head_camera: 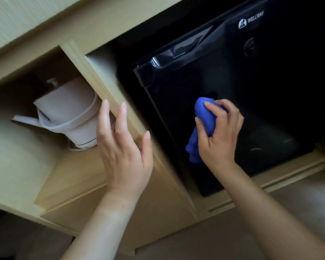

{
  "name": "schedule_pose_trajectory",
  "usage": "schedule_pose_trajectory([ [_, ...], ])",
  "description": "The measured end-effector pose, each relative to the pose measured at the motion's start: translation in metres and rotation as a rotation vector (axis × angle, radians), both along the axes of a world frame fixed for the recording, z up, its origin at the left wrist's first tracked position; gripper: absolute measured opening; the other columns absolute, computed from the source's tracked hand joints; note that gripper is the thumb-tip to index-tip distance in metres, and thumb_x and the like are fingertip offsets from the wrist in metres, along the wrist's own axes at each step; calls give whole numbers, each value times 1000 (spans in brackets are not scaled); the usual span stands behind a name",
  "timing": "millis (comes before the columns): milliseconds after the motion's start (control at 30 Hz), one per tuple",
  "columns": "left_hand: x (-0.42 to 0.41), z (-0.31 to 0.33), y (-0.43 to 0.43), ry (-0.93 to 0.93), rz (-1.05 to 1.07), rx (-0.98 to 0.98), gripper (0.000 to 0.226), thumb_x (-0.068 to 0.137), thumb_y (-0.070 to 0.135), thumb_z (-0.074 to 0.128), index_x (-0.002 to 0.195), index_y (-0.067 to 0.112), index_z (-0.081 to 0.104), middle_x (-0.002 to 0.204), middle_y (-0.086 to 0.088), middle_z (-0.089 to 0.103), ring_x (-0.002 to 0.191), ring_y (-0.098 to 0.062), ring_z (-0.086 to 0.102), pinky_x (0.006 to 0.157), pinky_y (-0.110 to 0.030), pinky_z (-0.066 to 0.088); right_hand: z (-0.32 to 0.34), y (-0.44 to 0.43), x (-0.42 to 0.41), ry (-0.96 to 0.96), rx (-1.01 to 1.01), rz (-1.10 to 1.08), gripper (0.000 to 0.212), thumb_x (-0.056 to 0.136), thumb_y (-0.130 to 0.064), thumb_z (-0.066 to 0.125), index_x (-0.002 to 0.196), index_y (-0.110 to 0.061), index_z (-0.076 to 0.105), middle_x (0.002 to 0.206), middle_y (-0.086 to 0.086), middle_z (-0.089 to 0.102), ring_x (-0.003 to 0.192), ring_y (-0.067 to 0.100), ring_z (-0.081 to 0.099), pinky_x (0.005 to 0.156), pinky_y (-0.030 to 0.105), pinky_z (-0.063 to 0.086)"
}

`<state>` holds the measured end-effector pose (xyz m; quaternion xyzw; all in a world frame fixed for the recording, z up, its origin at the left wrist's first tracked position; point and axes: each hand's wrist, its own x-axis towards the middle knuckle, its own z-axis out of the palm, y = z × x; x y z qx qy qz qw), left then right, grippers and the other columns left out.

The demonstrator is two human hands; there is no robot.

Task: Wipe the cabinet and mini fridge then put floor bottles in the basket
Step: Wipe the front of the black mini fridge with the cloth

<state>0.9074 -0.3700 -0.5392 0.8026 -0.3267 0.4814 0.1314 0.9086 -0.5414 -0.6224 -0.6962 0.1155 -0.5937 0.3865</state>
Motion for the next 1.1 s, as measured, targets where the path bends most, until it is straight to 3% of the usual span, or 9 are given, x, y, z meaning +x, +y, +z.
schedule_pose_trajectory([
  [100, -2, 9, -12, -97, -5, 121, 59, 91, 19, 58, 140, 11, 27, 145, -17, 18, 135, -33, 26, 109, -53, 28, -1, -20, -3, -14, 193, -81, 33, 90, -22, 58, 120, -9, 51, 125, 15, 46, 114, 29, 44, 101, 11, 18],
  [233, 6, 20, -49, -101, -78, 241, 56, 91, 21, 56, 140, 12, 31, 146, -13, 24, 135, -34, 30, 108, -55, 29, 1, -29, 0, -87, 460, -163, 35, 92, -23, 55, 122, -6, 51, 125, 14, 46, 115, 19, 40, 102, 13, 18],
  [333, 15, 30, -87, -127, -93, 356, 54, 91, 23, 55, 140, 11, 36, 146, -14, 32, 135, -33, 33, 110, -54, 27, -13, -23, 1, -89, 531, -152, 36, 91, -24, 55, 122, -7, 51, 125, 13, 45, 115, 11, 36, 102, 14, 19],
  [433, 22, 40, -129, -134, -140, 466, 52, 89, 23, 55, 139, 13, 42, 147, -15, 38, 136, -29, 31, 113, -49, 18, -27, -24, 0, -68, 579, -147, 36, 91, -26, 53, 122, -8, 50, 125, 11, 45, 116, 13, 38, 102, 11, 18],
  [667, 35, 58, -222, -300, -271, 700, 45, 91, 24, 52, 135, 15, 48, 144, -13, 42, 134, -28, 35, 113, -47, 16, -19, -105, 1, -150, 776, -307, 33, 93, -22, 55, 123, -7, 51, 128, 12, 49, 113, 14, 40, 95, 0, 14],
  [900, 43, 51, -250, -442, -172, 722, 39, 97, 31, 41, 132, 18, 51, 145, -5, 44, 135, -22, 33, 113, -44, 10, -51, -102, -2, -125, 791, -226, 35, 92, -29, 52, 124, -15, 50, 128, 1, 43, 117, 4, 36, 100, 6, 19],
  [1100, 42, 50, -251, -479, -157, 707, 38, 97, 31, 41, 131, 18, 53, 144, -5, 46, 133, -22, 34, 113, -44, 12, 4, -154, 0, -241, 716, -279, 35, 91, -31, 52, 122, -14, 54, 123, -3, 42, 114, 9, 37, 100, 13, 23],
])
